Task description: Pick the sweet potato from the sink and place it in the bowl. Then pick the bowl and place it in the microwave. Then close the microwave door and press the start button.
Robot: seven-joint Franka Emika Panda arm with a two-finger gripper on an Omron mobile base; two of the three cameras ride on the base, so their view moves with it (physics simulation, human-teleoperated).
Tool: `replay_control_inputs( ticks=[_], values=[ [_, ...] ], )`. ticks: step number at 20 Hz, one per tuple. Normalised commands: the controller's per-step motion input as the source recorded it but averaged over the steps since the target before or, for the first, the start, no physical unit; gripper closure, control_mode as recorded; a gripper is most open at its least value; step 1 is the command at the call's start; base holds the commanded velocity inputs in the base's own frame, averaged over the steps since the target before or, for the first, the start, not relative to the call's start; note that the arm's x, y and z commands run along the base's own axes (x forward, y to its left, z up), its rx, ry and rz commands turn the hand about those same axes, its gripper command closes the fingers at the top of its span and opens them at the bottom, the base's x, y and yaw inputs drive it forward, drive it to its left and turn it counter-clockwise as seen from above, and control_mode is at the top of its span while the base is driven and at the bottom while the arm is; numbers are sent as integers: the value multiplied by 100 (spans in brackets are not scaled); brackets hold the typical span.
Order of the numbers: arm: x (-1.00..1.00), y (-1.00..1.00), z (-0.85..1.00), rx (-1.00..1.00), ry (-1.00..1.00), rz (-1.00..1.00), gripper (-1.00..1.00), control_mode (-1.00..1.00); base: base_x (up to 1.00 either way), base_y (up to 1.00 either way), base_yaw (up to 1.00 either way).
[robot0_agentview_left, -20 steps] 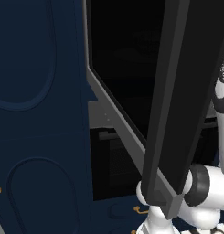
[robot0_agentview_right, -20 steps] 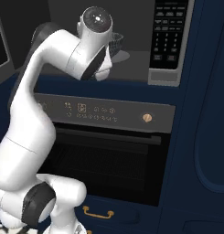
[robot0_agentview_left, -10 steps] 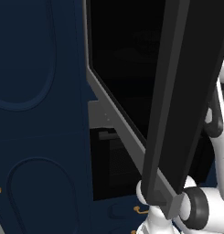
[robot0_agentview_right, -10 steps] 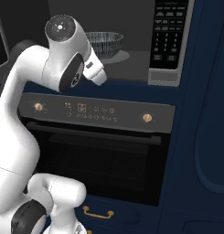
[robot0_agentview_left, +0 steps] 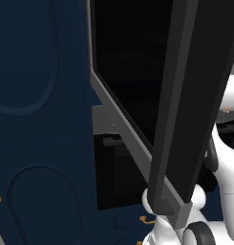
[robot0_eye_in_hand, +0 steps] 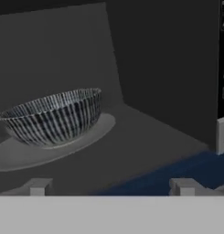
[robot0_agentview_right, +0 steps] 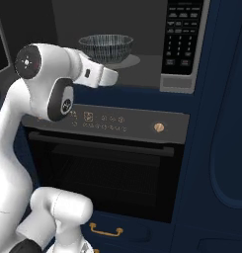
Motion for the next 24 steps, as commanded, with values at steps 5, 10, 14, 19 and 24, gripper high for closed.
replay_control_inputs(
  ticks=[5,10,14,19,24],
  values=[
    [-6,-9,-27,-52,-36,0,-100,-100,0,0,0],
    [-7,1,-2,-50,-43,0,-100,-100,0,0,0],
    [-24,19,0,-43,-33,-2,-100,-100,0,0,0],
    [-36,43,0,-32,-20,-17,-100,-100,0,0,0],
    [-44,50,0,-16,-7,-34,-100,-100,0,0,0]
  ],
)
